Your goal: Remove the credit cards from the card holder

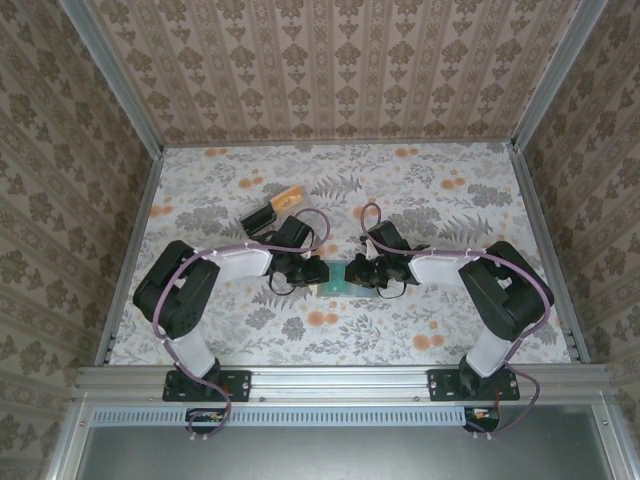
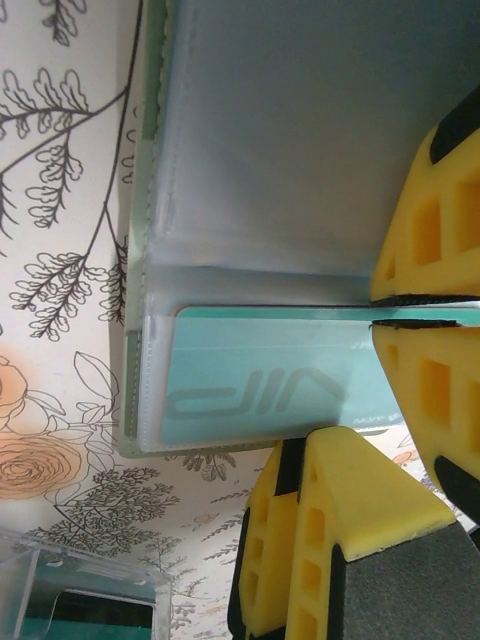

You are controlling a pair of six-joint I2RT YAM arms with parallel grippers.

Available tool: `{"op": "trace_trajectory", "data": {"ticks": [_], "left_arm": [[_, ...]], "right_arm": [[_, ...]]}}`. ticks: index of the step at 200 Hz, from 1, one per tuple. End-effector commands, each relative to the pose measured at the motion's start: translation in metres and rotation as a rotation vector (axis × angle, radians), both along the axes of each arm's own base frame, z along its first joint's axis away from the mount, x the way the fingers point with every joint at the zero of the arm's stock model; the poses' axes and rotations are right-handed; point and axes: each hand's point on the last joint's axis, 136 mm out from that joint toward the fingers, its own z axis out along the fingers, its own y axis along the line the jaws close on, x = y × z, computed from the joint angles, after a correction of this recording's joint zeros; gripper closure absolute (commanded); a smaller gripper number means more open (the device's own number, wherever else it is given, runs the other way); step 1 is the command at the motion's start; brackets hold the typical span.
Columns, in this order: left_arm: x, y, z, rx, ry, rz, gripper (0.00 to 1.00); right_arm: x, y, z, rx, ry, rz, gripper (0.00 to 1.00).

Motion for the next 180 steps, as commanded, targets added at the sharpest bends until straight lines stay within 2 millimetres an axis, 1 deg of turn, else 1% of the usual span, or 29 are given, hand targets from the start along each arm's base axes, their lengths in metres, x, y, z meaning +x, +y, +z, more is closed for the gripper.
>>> {"op": "trace_trajectory", "data": {"ticks": [1,44,63,94,106,124,142,148,157,180], "left_arm": [[-0.0075,0.0016,-0.011,0.007,0.032,-0.014,0.76],[-0.0092,-0.001,-0.0119,0.008,0.034,-0.02,0.77],[-0.0099,-0.003,-0.0117,0.006,0.036,-0.023,0.8],[-0.0109,-0.0047,-0.0112,0.005,0.036,-0.026,0.81],[-0.0113,-0.0053,-0.0121,0.007,0.038,-0.029,0.81],[-0.0118,-0.0058,-0.0123,0.008,0.039,-0.03,0.84],[-0.0122,-0.0045,-0.0131,0.018,0.04,-0.031,0.84],[-0.0119,-0.0045,-0.0127,0.018,0.04,-0.03,0.85],[-0.0123,-0.0038,-0.0132,0.022,0.042,-0.029,0.85],[-0.0124,-0.0006,-0.0137,0.036,0.038,-0.025,0.86]], "right_arm": [[0.0029,0.0058,0.0014,0.026,0.014,0.001,0.83],[0.0011,0.0073,-0.0022,0.032,0.026,0.009,0.83],[0.0012,0.0079,-0.0029,0.035,0.031,0.007,0.81],[-0.0007,0.0078,-0.0022,0.04,0.032,0.012,0.81],[-0.0011,0.0091,-0.0029,0.047,0.036,0.015,0.84],[-0.0008,0.01,-0.0015,0.058,0.033,0.013,0.85],[-0.001,0.0104,0.0006,0.062,0.028,0.015,0.86],[-0.0016,0.0099,0.0007,0.06,0.03,0.014,0.89],[-0.0018,0.0092,0.0017,0.058,0.026,0.015,1.0],[-0.0035,0.0043,0.002,0.041,0.024,0.009,1.0]]}}
